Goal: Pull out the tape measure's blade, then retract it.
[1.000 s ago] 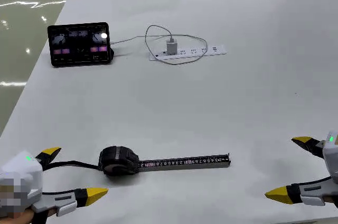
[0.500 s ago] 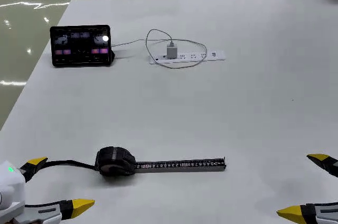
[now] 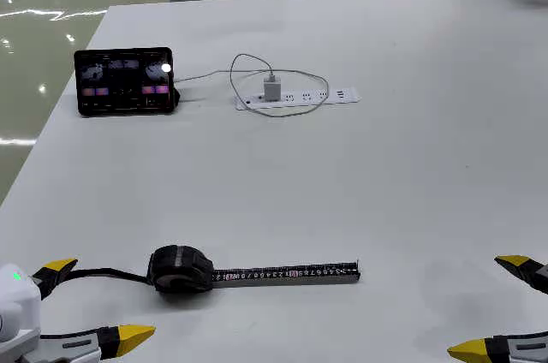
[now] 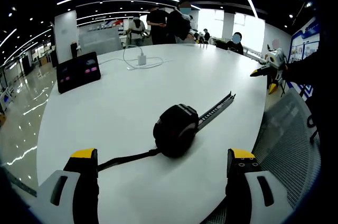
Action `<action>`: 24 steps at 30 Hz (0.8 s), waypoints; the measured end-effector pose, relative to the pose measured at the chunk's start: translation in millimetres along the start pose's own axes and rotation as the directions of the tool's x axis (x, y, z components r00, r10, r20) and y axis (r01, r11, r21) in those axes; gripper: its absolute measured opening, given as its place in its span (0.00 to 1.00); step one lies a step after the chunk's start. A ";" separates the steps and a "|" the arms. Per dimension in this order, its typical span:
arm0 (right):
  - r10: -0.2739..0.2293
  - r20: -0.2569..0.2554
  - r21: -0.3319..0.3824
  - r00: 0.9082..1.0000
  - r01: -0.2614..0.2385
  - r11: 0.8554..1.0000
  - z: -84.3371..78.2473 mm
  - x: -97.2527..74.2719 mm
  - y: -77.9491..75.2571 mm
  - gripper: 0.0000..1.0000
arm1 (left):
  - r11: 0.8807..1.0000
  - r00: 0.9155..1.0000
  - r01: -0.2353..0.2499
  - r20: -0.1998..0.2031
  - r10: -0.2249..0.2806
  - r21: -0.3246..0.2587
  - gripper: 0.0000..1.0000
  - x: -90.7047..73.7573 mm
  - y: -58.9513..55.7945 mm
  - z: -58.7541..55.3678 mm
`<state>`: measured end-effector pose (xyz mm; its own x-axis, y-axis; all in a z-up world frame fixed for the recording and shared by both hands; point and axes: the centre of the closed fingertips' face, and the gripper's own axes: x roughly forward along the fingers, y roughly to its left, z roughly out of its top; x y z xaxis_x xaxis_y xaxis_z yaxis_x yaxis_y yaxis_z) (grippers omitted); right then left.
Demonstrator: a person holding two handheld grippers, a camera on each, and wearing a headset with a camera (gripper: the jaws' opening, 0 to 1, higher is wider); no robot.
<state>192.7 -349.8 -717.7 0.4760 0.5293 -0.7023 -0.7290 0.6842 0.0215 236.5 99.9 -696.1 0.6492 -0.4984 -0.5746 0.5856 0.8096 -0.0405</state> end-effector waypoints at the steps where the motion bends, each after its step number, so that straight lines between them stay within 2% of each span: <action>1: 0.002 0.001 -0.001 1.000 -0.002 1.000 1.0 -0.1 0.5 0.99 | 1.000 1.000 -0.006 0.003 0.006 0.005 0.99 -0.1 0.4 0.6; 4: 0.010 0.001 -0.005 1.000 -0.010 1.000 1.1 1.0 1.6 0.99 | 1.000 1.000 -0.008 0.007 0.008 0.005 0.99 2.1 0.7 4.5; 6: 0.037 -0.025 0.010 0.999 -0.037 0.999 -3.7 4.4 5.7 0.99 | 1.000 1.000 -0.004 -0.001 0.004 0.023 0.99 3.3 -1.9 7.9; 9: 0.053 -0.037 -0.021 0.998 -0.054 0.998 -3.5 7.1 9.3 0.99 | 0.999 1.000 0.005 -0.002 -0.005 0.036 0.99 5.5 -6.6 13.8; 10: 0.061 -0.043 -0.021 0.997 -0.062 0.998 -4.1 8.2 9.6 0.99 | 0.998 1.000 -0.013 0.006 0.013 0.057 0.99 7.5 -4.5 16.9; 11: 0.070 -0.045 -0.046 0.997 -0.072 0.996 -4.5 9.4 9.5 0.99 | 0.997 1.000 -0.027 -0.008 0.027 0.068 0.99 9.7 -3.0 16.9; 14: 0.084 -0.064 -0.062 0.994 -0.088 0.994 -2.8 10.7 11.1 0.99 | 0.998 1.000 -0.016 -0.006 0.016 0.060 0.99 13.2 -7.1 22.1; 17: 0.095 -0.070 -0.084 0.993 -0.100 0.991 0.7 11.6 8.9 0.99 | 0.996 1.000 -0.015 -0.012 0.017 0.085 0.99 17.3 -10.4 24.4; 19: 0.099 -0.082 -0.092 0.992 -0.106 0.990 2.0 13.2 6.5 0.99 | 0.997 1.000 0.003 -0.018 -0.001 0.075 0.99 21.0 -15.3 24.7; 20: 0.104 -0.090 -0.095 0.991 -0.112 0.989 1.9 14.3 6.2 0.99 | 0.998 0.999 0.034 -0.030 -0.033 0.047 0.99 22.6 -22.6 22.6; 21: 0.116 -0.108 -0.095 0.987 -0.127 0.987 -0.6 16.3 6.2 0.99 | 0.998 0.999 0.042 -0.027 -0.041 0.047 0.99 25.5 -25.3 23.2; 24: 0.104 -0.144 -0.096 0.984 -0.118 0.988 -5.4 21.1 0.7 0.99 | 0.998 0.999 0.043 -0.034 -0.041 0.050 0.99 32.1 -30.0 21.7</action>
<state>199.6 -340.8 -736.3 0.3220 0.5201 -0.7911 -0.8242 0.5651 0.0360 250.3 52.9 -695.6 0.6074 -0.5204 -0.6002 0.6366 0.7708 -0.0242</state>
